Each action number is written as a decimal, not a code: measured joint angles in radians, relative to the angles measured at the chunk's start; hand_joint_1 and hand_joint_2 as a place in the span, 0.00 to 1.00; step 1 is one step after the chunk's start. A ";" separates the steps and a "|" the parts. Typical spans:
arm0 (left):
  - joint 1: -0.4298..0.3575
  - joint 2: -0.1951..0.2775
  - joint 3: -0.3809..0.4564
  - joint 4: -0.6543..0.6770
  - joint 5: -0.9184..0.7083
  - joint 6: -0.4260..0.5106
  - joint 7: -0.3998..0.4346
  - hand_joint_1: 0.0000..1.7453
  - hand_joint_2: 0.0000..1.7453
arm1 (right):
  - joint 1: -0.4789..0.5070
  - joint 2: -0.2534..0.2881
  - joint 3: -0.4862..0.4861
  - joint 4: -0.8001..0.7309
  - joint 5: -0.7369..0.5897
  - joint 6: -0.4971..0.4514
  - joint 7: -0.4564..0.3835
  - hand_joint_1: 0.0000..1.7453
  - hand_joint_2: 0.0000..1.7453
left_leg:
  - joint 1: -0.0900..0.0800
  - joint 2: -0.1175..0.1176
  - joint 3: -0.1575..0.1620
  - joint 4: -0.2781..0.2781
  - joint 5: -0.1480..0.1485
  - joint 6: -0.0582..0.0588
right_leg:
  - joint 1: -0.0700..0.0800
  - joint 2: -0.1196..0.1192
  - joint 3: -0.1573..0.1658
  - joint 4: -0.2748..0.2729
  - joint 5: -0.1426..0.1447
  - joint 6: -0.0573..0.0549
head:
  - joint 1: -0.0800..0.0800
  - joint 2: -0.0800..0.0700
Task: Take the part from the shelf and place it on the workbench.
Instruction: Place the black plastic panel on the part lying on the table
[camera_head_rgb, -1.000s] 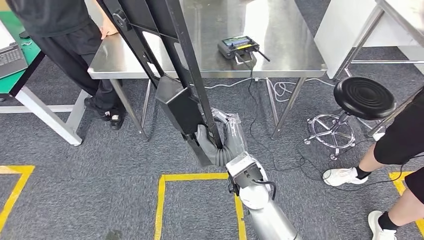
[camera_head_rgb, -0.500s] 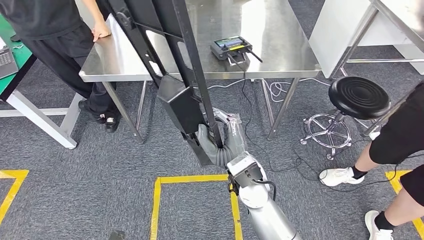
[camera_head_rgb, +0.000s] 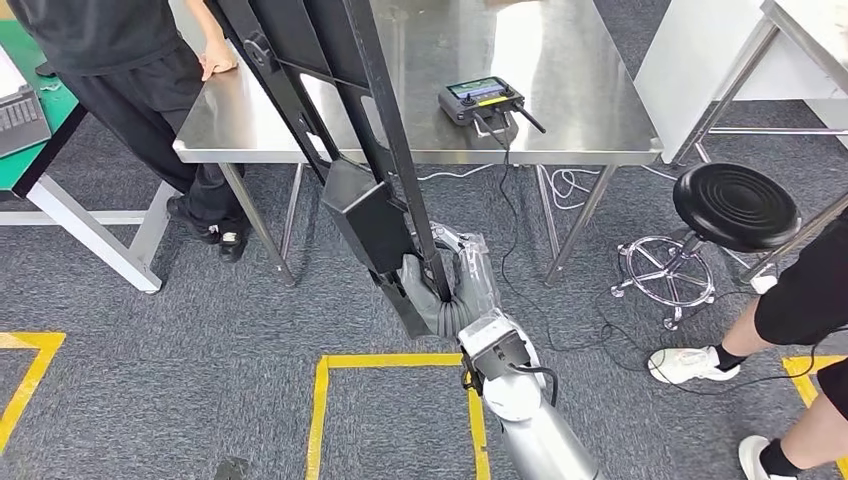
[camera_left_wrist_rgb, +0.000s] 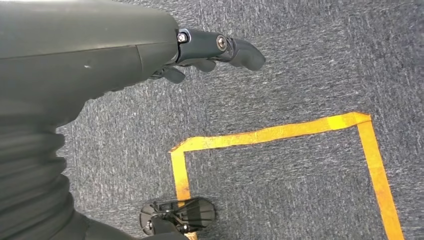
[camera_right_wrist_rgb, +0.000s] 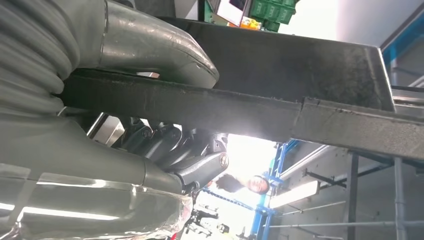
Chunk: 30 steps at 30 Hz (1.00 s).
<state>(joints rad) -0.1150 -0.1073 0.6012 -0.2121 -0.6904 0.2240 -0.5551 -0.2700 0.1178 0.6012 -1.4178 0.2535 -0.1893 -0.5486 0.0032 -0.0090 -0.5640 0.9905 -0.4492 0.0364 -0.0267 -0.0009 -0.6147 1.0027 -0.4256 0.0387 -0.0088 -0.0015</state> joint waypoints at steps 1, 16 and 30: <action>0.001 0.000 0.000 0.000 0.001 0.000 -0.001 0.00 1.00 | 0.001 0.001 0.001 0.000 0.002 -0.002 0.001 1.00 1.00 | -0.001 0.000 -0.001 0.004 -0.006 -0.006 | 0.002 0.000 0.008 -0.014 0.002 -0.008 | 0.000 0.000; 0.050 0.032 0.025 0.002 0.024 0.015 -0.030 0.00 1.00 | 0.003 0.061 0.068 -0.005 0.026 -0.009 0.037 1.00 1.00 | 0.007 0.005 -0.063 0.030 0.047 -0.009 | 0.012 0.014 0.079 -0.019 -0.050 -0.044 | -0.006 0.000; 0.049 0.031 0.042 0.002 0.040 0.023 -0.042 0.00 1.00 | -0.011 0.063 0.071 0.007 0.003 0.009 0.041 1.00 1.00 | -0.002 -0.004 -0.008 -0.003 0.018 0.009 | 0.014 0.003 0.007 0.009 -0.013 -0.009 | 0.000 0.000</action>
<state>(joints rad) -0.0658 -0.0767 0.6434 -0.2106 -0.6508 0.2471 -0.5966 -0.2813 0.1809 0.6723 -1.4104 0.2568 -0.1801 -0.5076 0.0013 -0.0131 -0.5718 0.9874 -0.4310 0.0453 -0.0124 0.0018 -0.6079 1.0112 -0.4385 0.0295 -0.0085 -0.0015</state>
